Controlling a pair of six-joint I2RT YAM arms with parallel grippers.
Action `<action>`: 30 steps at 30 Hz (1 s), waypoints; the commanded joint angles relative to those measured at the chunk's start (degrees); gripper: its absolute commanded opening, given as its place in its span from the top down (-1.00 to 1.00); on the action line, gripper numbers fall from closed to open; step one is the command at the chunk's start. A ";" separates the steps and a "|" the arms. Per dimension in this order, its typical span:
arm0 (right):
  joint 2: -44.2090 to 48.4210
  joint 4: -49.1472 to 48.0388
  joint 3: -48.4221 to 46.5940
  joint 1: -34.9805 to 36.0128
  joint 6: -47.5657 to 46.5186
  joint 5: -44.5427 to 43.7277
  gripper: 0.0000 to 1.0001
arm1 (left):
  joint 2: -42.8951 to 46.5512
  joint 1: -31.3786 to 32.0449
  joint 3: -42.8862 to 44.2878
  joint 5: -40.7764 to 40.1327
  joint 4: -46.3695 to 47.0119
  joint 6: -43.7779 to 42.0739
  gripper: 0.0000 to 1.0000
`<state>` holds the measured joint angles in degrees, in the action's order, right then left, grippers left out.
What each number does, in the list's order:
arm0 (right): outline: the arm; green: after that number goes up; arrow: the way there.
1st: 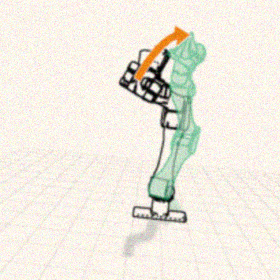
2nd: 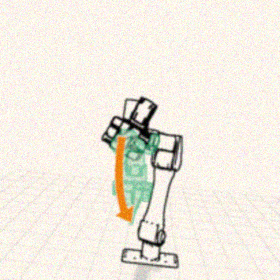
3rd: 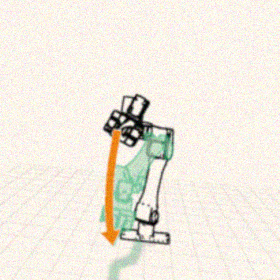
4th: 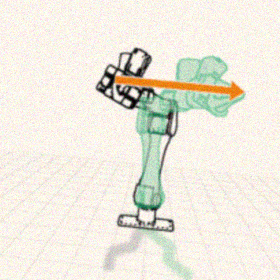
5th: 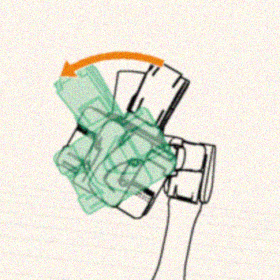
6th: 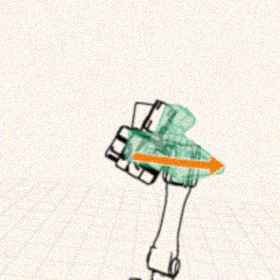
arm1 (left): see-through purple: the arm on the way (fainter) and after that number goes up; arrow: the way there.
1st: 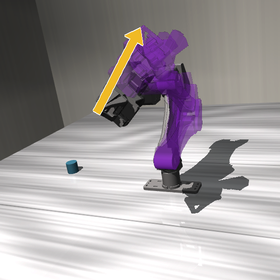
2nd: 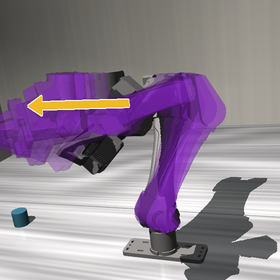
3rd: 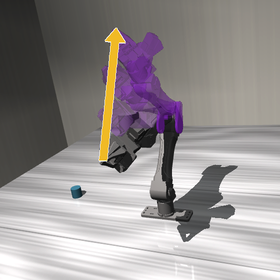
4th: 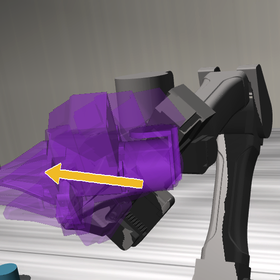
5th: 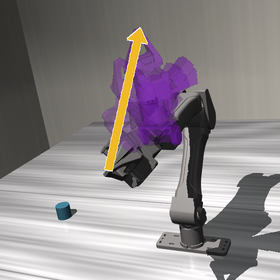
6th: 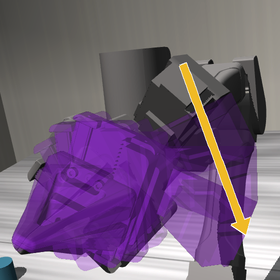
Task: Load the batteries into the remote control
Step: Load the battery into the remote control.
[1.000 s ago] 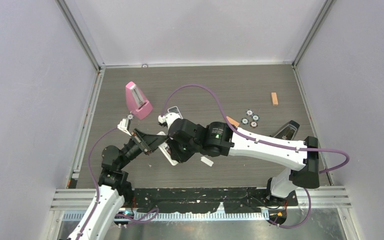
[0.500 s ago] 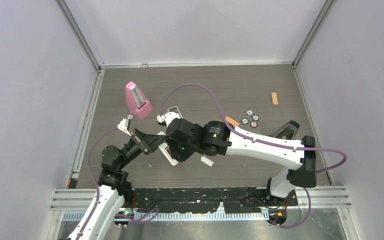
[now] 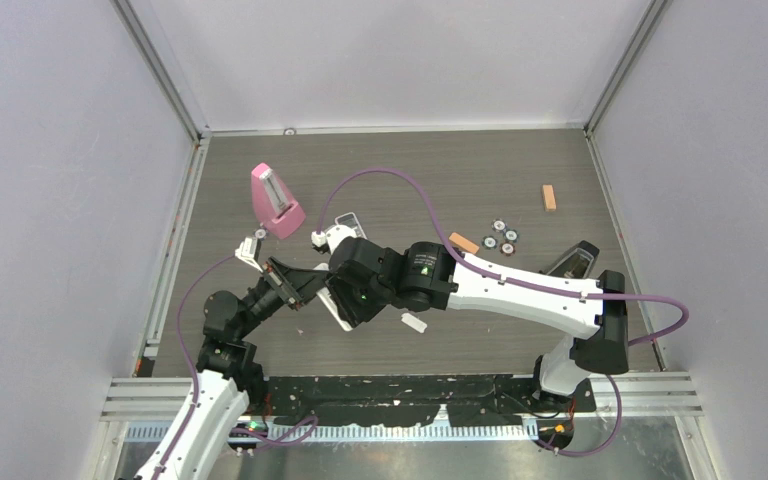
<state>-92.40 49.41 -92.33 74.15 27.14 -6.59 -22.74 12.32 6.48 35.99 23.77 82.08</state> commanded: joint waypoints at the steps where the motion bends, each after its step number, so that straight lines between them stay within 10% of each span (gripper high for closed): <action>1: 3.12 -2.09 -1.86 0.31 0.37 -1.24 0.22 | 0.50 0.04 0.22 -0.15 3.05 0.67 1.00; 18: 26.88 -26.83 22.82 0.12 12.74 -7.79 -0.47 | 5.53 0.04 1.55 -5.51 3.94 21.11 1.00; 30: 28.33 -41.10 29.82 0.12 19.22 -5.45 -0.48 | 6.44 0.06 3.96 -7.87 3.34 26.58 1.00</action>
<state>-64.40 16.14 -63.42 74.15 42.87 -11.27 -16.69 12.34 7.42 29.04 24.03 106.39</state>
